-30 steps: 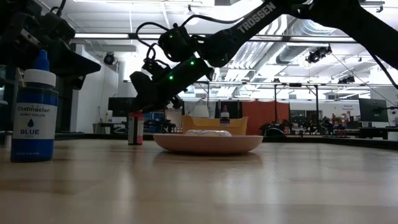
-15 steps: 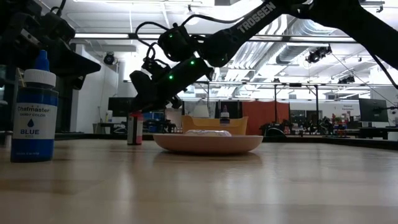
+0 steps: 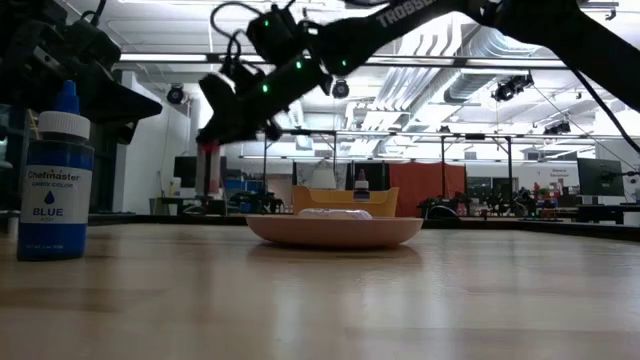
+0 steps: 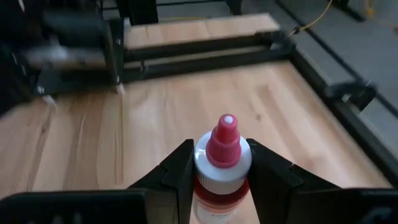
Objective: Pick & Place food coloring
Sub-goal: Put the large pink food coloring bottle into the orange bin
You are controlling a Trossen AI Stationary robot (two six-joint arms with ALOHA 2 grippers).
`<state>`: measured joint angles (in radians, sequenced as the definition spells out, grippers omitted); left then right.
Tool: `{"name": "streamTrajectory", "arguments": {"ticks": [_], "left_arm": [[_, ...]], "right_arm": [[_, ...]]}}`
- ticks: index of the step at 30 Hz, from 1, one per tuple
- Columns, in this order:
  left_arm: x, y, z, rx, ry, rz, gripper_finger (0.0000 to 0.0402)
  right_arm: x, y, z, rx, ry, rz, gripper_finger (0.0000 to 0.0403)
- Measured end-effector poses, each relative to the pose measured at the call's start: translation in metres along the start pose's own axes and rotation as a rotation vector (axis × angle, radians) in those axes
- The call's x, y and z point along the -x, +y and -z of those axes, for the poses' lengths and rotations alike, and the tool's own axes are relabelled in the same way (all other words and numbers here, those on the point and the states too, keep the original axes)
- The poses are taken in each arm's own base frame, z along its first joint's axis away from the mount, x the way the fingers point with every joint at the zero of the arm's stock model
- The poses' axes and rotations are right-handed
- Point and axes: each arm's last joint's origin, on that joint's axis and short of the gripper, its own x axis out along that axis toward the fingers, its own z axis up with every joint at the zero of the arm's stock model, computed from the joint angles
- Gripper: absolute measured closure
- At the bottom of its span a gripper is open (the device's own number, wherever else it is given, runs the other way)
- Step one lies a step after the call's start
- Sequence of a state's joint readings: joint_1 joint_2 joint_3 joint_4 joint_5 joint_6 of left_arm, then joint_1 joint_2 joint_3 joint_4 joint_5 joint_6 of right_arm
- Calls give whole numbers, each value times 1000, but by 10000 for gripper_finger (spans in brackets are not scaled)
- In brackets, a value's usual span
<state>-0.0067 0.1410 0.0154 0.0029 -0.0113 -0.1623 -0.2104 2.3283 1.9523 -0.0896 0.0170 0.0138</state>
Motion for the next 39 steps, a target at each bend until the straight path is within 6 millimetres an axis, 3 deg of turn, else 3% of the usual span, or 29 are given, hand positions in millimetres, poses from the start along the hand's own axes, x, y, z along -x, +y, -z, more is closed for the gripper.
{"name": "streamTrajectory", "arguments": {"ticks": [8, 17, 39], "left_arm": [[0, 0, 0, 0, 0, 0, 401], [0, 0, 0, 0, 0, 0, 401], [0, 0, 0, 0, 0, 0, 401]], "right_arm": [[20, -6, -47, 10, -27, 76, 288], [37, -24, -75, -92, -61, 141, 288], [47, -91, -48, -293, 162, 489, 288]]}}
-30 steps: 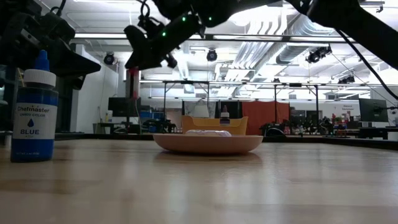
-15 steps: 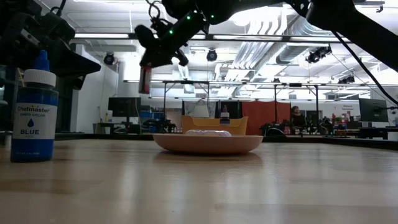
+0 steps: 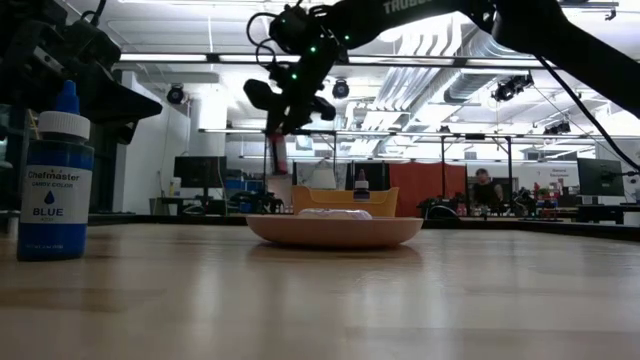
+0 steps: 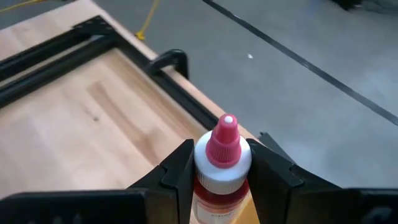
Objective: Pick & Place food coloring
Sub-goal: Put the large pink food coloring bottle into the orange bin
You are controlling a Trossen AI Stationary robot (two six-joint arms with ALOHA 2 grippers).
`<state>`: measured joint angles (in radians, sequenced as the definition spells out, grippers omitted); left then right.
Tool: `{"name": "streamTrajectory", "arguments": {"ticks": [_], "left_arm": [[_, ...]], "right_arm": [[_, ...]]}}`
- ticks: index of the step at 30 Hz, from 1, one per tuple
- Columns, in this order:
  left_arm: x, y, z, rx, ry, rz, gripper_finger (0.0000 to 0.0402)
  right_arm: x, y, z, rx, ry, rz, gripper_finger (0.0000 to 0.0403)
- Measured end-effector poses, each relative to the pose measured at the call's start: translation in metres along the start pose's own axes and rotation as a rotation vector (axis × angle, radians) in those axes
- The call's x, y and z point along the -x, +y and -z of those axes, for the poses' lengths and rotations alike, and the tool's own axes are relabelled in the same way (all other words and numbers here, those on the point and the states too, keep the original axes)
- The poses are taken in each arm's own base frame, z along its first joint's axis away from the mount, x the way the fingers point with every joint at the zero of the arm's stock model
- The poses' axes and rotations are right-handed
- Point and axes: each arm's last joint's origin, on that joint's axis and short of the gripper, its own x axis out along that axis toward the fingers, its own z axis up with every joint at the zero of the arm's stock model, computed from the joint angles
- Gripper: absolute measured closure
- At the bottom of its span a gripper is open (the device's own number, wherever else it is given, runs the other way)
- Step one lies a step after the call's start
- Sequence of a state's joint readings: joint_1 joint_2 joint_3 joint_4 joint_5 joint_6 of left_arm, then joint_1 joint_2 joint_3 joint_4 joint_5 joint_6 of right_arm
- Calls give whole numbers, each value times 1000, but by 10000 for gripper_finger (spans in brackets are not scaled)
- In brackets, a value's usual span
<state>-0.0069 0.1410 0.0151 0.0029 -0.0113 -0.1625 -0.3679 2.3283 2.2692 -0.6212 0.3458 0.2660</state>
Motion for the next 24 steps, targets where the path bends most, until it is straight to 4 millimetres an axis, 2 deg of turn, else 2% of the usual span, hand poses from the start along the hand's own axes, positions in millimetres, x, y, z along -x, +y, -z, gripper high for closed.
{"name": "streamTrajectory", "arguments": {"ticks": [11, 17, 20, 24], "left_arm": [[0, 0, 0, 0, 0, 0, 401], [0, 0, 0, 0, 0, 0, 401], [0, 0, 0, 0, 0, 0, 401], [0, 0, 0, 0, 0, -1, 401]], "right_arm": [[-1, -21, -4, -50, 6, 116, 288], [25, -33, -11, -37, -20, 143, 288], [38, -42, -3, -53, -36, 155, 288], [47, -52, 23, -116, -90, 141, 288]]}}
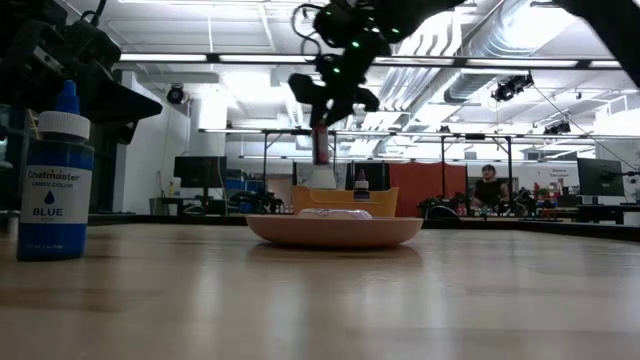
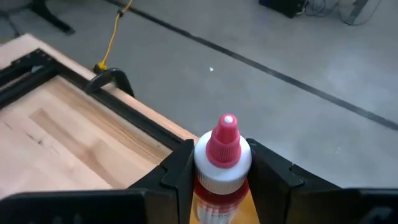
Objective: Pick & Place food coloring
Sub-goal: Put the large pink food coloring bottle into the orange bin
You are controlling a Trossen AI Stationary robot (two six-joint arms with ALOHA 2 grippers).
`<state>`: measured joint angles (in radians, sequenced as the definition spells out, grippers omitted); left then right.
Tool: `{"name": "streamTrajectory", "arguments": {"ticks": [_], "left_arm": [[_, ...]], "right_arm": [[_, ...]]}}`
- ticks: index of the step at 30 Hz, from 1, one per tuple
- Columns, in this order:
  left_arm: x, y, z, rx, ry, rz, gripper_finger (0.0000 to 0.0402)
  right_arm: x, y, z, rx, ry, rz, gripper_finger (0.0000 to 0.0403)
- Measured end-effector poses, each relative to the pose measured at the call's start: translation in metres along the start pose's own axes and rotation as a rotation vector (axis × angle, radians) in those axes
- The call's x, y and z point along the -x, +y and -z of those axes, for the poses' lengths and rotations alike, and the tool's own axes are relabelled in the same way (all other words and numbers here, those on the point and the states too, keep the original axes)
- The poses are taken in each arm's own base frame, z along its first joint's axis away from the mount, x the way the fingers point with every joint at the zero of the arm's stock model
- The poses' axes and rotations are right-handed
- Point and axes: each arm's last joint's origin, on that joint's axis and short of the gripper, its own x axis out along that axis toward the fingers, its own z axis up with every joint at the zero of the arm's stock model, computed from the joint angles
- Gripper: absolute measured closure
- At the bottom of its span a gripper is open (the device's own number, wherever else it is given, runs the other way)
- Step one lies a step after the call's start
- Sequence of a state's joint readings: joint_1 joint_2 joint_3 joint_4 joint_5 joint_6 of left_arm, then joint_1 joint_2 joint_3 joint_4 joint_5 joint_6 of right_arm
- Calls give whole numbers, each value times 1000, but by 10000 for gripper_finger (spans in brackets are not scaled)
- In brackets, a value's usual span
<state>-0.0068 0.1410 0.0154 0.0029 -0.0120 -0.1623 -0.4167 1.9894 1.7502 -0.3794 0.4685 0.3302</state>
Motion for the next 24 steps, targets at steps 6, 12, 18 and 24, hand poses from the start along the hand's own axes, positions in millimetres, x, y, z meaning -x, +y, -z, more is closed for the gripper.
{"name": "streamTrajectory", "arguments": {"ticks": [6, 12, 18, 24], "left_arm": [[0, 0, 0, 0, 0, -1, 401], [0, 0, 0, 0, 0, -2, 401], [0, 0, 0, 0, 0, -1, 401], [0, 0, 0, 0, 0, -1, 401]], "right_arm": [[-1, -10, 41, -27, -44, 1, 288], [-9, -11, 54, -42, -77, 6, 288], [-23, -14, 60, -50, -76, 23, 288], [-38, -10, 70, -66, -79, 13, 288]]}}
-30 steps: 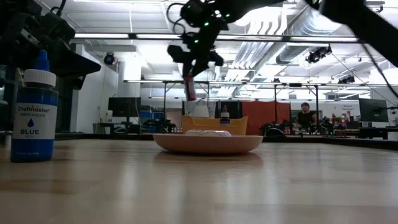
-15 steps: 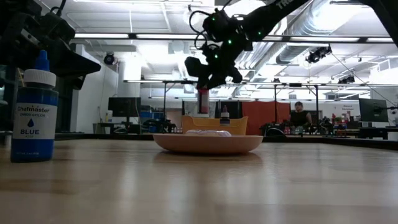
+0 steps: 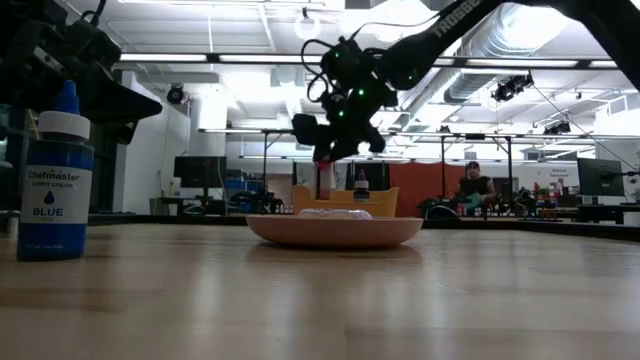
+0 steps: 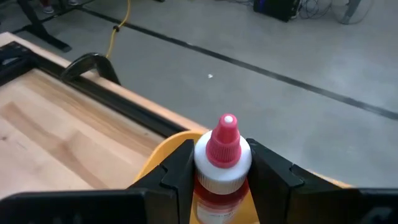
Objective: Pick & Place food coloring
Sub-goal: Put the large pink food coloring bottle into the orange bin
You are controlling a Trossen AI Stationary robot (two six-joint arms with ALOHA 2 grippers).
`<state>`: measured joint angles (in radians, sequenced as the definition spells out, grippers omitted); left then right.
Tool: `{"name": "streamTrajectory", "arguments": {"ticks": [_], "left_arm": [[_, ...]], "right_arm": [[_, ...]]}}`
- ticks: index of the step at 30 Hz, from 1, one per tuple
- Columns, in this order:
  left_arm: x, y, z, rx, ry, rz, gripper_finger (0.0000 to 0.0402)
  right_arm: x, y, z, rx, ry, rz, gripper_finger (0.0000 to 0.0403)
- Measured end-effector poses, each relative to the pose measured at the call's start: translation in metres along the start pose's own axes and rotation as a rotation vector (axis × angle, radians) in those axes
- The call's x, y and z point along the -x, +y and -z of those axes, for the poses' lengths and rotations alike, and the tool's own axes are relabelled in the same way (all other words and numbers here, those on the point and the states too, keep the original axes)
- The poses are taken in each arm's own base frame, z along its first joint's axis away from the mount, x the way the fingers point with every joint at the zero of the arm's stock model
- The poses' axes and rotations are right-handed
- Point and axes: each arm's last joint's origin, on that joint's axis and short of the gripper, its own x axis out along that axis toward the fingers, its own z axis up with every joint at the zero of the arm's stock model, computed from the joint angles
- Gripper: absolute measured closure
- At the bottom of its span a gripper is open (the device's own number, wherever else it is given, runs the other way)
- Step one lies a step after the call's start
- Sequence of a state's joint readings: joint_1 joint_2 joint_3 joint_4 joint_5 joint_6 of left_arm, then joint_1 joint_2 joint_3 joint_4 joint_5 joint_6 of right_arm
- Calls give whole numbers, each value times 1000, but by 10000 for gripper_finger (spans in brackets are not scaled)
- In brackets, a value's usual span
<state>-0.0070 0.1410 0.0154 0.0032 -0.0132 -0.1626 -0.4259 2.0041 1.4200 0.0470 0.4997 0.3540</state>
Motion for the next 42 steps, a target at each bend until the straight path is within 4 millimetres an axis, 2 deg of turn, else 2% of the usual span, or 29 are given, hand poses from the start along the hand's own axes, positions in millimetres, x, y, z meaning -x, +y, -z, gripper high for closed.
{"name": "streamTrajectory", "arguments": {"ticks": [16, 32, 42], "left_arm": [[0, 0, 0, 0, 0, -1, 401], [0, 0, 0, 0, 0, -1, 401], [0, 0, 0, 0, 0, -2, 401]], "right_arm": [[-24, -4, 24, 12, 42, 38, 288], [-29, -19, 31, -8, 114, 104, 283], [-29, -19, 31, -5, 120, 94, 274]]}}
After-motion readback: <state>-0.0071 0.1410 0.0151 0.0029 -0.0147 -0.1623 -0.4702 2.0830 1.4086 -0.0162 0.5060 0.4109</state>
